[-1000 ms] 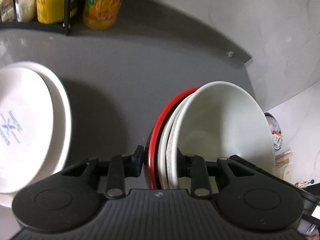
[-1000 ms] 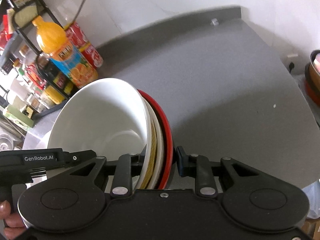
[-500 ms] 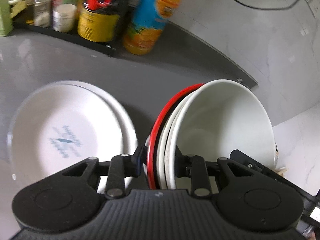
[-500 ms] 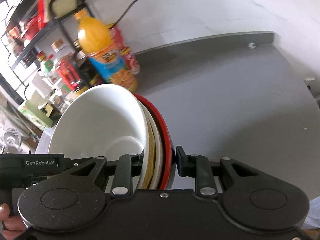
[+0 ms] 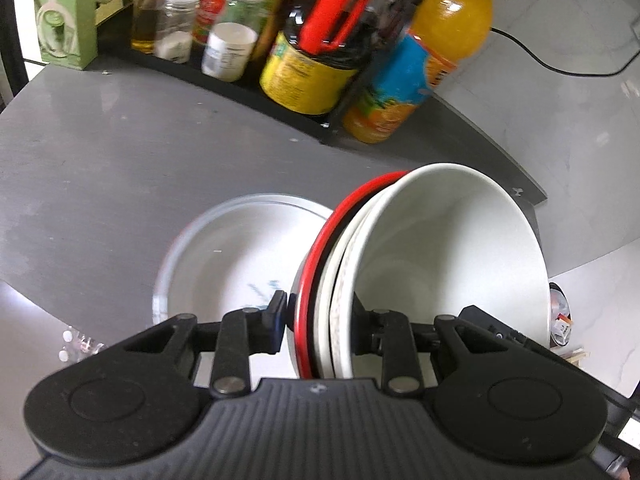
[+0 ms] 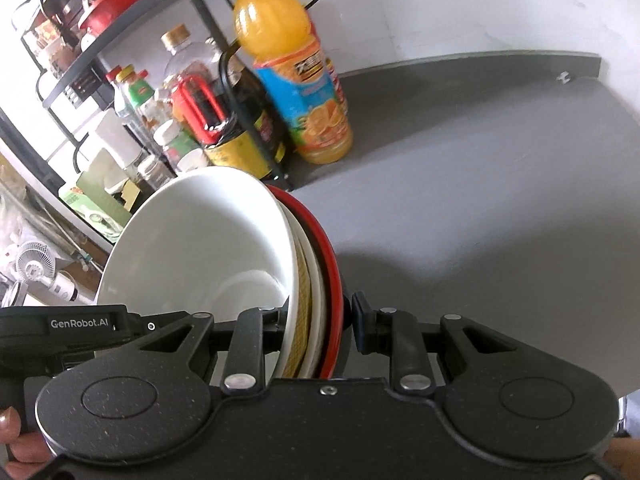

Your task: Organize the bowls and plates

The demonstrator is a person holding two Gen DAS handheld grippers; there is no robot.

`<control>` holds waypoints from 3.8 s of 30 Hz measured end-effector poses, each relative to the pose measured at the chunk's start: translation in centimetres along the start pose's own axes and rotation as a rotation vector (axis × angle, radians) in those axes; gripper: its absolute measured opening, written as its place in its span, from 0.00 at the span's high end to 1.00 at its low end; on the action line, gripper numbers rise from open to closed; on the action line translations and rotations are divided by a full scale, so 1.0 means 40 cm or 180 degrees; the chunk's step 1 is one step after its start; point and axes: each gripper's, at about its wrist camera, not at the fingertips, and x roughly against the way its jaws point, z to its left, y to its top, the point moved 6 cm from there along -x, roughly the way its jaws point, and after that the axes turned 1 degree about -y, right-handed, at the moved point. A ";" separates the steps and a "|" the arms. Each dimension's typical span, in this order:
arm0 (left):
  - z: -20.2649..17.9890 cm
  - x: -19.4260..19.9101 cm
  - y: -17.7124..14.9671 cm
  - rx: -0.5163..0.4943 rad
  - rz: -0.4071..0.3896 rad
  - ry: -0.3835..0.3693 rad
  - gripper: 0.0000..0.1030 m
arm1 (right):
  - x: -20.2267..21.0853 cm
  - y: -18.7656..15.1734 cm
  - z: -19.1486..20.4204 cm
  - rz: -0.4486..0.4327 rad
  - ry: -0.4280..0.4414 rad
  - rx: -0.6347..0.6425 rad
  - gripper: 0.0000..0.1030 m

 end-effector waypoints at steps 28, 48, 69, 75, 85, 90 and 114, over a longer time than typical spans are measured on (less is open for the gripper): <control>0.147 -0.088 0.060 -0.0361 0.0369 -0.0259 0.73 | -0.116 -0.084 0.094 0.0127 -0.0432 -0.0432 0.75; 0.053 0.160 0.023 -0.0648 -0.0378 -0.0154 0.15 | 0.215 -0.084 0.056 -0.0615 -0.0268 -0.0340 0.09; 0.031 0.509 -0.249 -0.0807 -0.0735 -0.0072 0.01 | 0.518 -0.259 0.066 -0.0963 -0.0519 -0.0216 0.00; 0.058 0.580 -0.267 -0.0936 -0.0798 -0.0157 0.01 | 0.570 -0.283 0.113 -0.1095 -0.0619 -0.0188 0.00; 0.166 0.690 -0.243 -0.1217 -0.0838 -0.0253 0.01 | 0.614 -0.342 0.261 -0.1219 -0.0859 -0.0283 0.00; 0.221 0.725 -0.231 -0.1362 -0.0846 -0.0283 0.01 | 0.628 -0.381 0.339 -0.1282 -0.0990 -0.0303 0.00; 0.363 0.818 -0.254 -0.1794 -0.0803 -0.0375 0.01 | 0.639 -0.488 0.554 -0.1207 -0.1137 -0.0315 0.00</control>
